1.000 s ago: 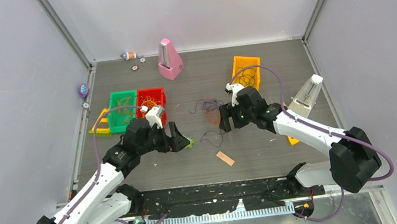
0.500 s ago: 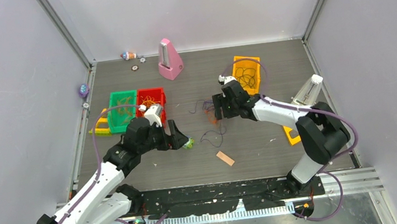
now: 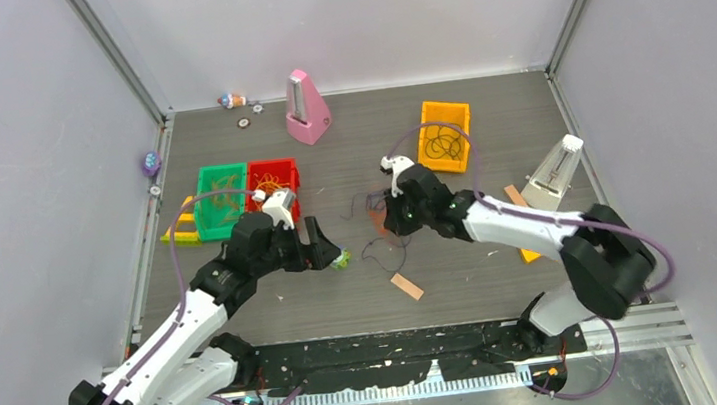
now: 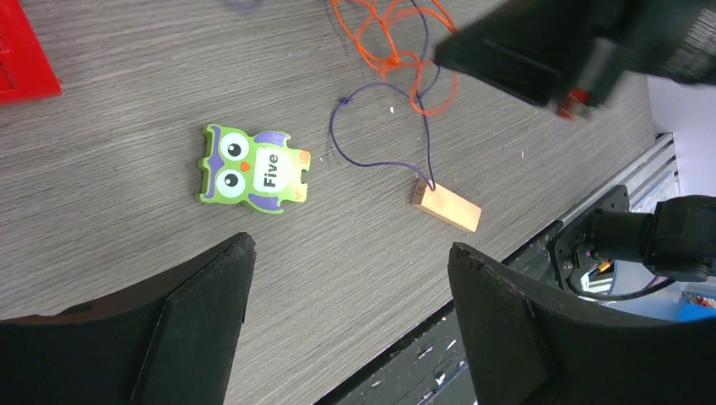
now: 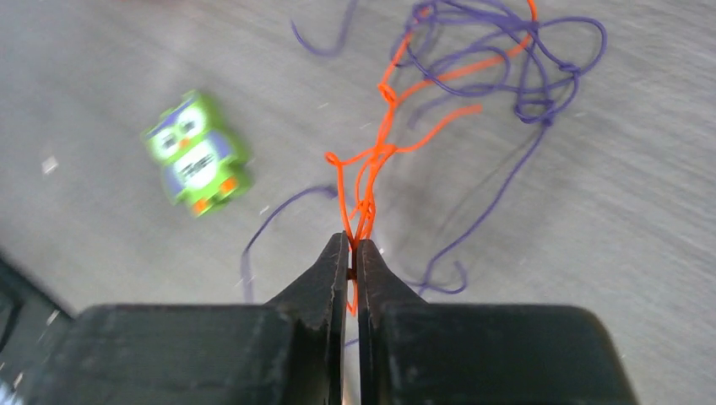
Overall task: Untangle the cables
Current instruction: Untie the cable.
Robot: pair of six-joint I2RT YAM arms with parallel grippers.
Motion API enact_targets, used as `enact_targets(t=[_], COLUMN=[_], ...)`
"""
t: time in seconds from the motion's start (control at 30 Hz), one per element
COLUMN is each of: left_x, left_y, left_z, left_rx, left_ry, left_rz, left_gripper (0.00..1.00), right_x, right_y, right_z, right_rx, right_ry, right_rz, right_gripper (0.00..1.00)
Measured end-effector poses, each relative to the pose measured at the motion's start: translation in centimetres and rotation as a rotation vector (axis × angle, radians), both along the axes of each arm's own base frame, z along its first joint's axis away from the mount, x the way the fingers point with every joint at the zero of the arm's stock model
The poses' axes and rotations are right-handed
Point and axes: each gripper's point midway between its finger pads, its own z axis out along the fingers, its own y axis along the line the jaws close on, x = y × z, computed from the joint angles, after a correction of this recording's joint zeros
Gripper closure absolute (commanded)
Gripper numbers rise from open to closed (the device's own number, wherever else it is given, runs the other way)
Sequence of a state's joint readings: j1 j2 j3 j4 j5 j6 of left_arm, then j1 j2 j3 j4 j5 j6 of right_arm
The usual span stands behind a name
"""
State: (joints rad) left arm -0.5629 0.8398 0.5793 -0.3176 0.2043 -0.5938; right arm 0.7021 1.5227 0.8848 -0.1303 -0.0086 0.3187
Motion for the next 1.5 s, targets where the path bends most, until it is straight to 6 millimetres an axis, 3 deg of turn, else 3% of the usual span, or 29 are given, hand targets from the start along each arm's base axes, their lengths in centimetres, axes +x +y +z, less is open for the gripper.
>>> enact_targets(t=[0.17, 0.3, 0.47, 0.67, 0.83, 1.0, 1.1, 1.2, 1.3, 1.5], left_x=[0.5, 0.8, 1.2, 2.0, 3.3, 4.9, 5.4, 5.5, 5.6, 6.1], left_y=[-0.5, -0.7, -2.3, -4.7, -5.3, -5.5, -6.1, -7.2, -8.3, -9.2], left_z=[-0.9, -1.4, -0.3, 2.0, -0.2, -3.3, -4.1, -3.6, -1.8, 0.2], left_rx=[0.009, 0.014, -0.046, -0.137, -0.103, -0.032, -0.023, -0.066, -0.128, -0.183], left_ry=[0.024, 0.033, -0.006, -0.139, -0.166, -0.138, -0.131, -0.158, -0.223, -0.324], left_rz=[-0.007, -0.012, -0.066, -0.138, -0.148, -0.132, -0.15, -0.194, -0.242, -0.279], left_gripper=[0.15, 0.15, 0.15, 0.15, 0.15, 0.15, 0.14, 0.14, 0.13, 0.12], right_x=[-4.6, -6.3, -6.7, -6.9, -7.4, -7.8, -8.0, -7.8, -7.4, -7.1], right_y=[1.2, 0.3, -1.1, -2.0, -2.8, -3.5, -3.8, -4.1, -4.4, -4.8], right_z=[4.4, 7.3, 9.8, 9.7, 9.0, 9.8, 10.4, 11.6, 13.3, 16.1], right_rx=[0.129, 0.198, 0.21, 0.185, 0.164, 0.162, 0.156, 0.148, 0.151, 0.17], right_ry=[-0.076, -0.154, -0.229, -0.239, -0.223, -0.243, -0.254, -0.275, -0.316, -0.376], right_rz=[0.133, 0.167, 0.154, 0.136, 0.13, 0.126, 0.131, 0.12, 0.108, 0.091], right_gripper=[0.94, 0.94, 0.94, 0.94, 0.94, 0.94, 0.94, 0.94, 0.94, 0.94])
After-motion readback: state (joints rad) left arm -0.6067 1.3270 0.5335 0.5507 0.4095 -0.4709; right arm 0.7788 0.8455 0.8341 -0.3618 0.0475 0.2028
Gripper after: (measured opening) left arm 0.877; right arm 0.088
